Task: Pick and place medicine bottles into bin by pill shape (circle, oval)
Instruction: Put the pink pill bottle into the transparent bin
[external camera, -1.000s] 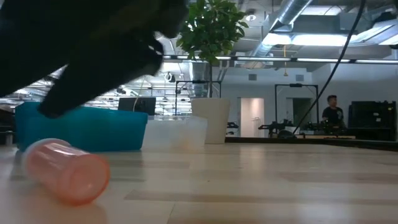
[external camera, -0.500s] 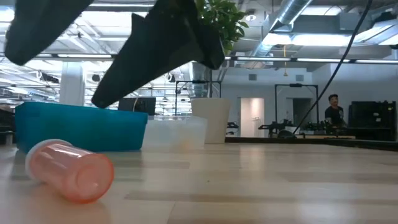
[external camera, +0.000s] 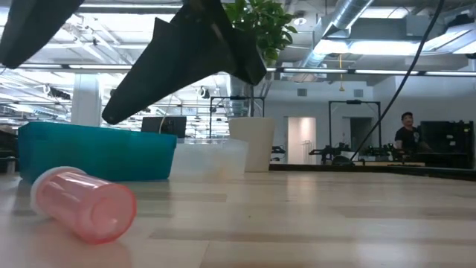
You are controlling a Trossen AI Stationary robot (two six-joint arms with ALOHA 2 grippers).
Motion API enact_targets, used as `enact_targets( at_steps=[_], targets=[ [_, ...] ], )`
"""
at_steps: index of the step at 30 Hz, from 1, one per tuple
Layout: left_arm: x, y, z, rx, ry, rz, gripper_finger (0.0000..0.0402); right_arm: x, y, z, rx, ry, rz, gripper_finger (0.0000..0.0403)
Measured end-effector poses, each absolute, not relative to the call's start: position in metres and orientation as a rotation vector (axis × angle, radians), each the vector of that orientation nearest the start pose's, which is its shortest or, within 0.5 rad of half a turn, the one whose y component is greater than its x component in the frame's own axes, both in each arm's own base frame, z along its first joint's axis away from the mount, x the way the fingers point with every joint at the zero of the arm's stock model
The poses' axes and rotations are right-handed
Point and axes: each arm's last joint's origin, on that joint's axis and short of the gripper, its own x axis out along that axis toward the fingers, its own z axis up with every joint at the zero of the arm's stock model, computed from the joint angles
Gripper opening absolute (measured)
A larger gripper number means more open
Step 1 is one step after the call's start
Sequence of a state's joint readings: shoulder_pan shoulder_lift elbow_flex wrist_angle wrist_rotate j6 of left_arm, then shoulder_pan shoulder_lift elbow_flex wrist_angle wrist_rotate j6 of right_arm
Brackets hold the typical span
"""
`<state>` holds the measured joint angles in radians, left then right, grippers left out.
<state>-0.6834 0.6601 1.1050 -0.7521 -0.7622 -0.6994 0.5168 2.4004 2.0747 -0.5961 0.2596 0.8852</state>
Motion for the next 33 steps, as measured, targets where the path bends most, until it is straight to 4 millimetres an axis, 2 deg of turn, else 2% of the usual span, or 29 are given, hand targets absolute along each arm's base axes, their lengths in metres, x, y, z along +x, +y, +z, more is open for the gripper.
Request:
enact_targets(
  at_steps=[20,25,33],
  targets=[
    [0.08,-0.04,0.399,-0.493,0.192,0.129,0.0328,0.454,0.253,0.18,0.504,0.988,-0.117,0.0239],
    [0.08,-0.04,0.399,-0.483,0.193,0.128,0.0328,0.451,0.251,0.172,0.474,1.032,-0.147,0.024],
    [0.08,-0.04,0.399,-0.481,0.193,0.13,0.0328,0.453,0.245,0.168,0.443,1.009,-0.186,0.0239]
  ],
)
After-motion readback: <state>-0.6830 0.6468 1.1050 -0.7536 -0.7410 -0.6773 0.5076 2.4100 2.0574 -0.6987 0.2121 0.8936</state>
